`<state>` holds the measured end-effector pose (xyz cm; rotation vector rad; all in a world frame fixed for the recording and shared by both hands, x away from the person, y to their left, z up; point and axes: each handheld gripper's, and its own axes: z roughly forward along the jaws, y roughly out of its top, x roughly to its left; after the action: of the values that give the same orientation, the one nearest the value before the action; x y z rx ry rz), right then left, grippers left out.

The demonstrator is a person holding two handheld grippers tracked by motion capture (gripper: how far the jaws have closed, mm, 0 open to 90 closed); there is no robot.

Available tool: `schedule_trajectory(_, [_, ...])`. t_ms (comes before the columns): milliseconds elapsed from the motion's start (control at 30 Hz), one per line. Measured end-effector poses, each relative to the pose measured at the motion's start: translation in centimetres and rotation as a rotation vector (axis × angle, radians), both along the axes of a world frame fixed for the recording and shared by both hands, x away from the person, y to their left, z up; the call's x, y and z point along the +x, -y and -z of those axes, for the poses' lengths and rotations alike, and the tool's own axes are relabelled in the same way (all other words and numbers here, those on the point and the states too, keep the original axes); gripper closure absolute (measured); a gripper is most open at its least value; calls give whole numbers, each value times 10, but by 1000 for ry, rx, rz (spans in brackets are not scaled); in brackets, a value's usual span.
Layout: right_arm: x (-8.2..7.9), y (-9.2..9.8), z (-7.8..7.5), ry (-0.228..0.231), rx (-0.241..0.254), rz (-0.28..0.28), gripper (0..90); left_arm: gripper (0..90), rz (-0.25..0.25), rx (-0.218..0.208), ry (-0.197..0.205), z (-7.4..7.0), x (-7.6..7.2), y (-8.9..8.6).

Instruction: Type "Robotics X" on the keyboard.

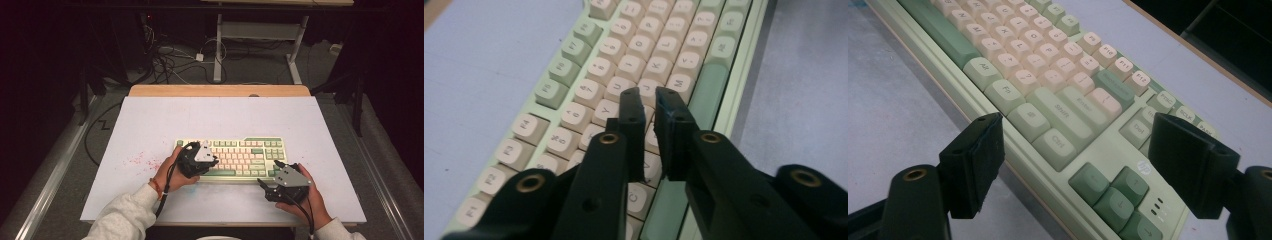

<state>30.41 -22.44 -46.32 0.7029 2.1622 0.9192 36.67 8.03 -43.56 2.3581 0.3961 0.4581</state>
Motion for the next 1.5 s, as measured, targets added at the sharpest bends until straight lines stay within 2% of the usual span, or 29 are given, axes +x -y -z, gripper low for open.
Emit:
schedule_trajectory(33, [0,0,0,-1,-1,1,230,751,-1,-1,9,-1,-1,-2])
schedule_trajectory(100, [0,0,0,-1,1,3,230,664,-10,-14,34,-4,-3,-6])
schedule_trajectory(200, [0,0,0,-2,-1,4,230,621,-18,-41,57,-7,-6,-13])
schedule_trajectory(333, [0,0,0,1,-4,5,230,453,-52,-53,116,-11,-12,-20])
schedule_trajectory(400, [1,0,0,0,-4,5,230,383,-51,-73,125,-12,-15,-23])
schedule_trajectory(567, [1,0,0,-1,-4,3,231,246,-78,-83,153,-11,-19,-31])
schedule_trajectory(667, [2,2,-2,-37,39,-1,241,215,-97,-90,171,-10,-22,-36])
schedule_trajectory(733, [2,3,-4,-43,61,-1,255,212,-106,-88,182,-9,-23,-41])
schedule_trajectory(933, [2,2,-5,-35,55,7,275,203,-135,-80,209,-6,-29,-55])
schedule_trajectory(1033, [3,-1,-6,-30,55,0,284,204,-154,-88,205,-4,-32,-63])
schedule_trajectory(1100, [4,-2,-7,-26,53,-4,301,203,-165,-73,205,-2,-33,-68])
schedule_trajectory(1300, [11,-1,-12,-16,70,-5,362,192,-203,-66,204,4,-40,-82])
schedule_trajectory(1500, [25,-3,-19,-41,94,6,302,190,-245,-64,183,11,-48,-100])
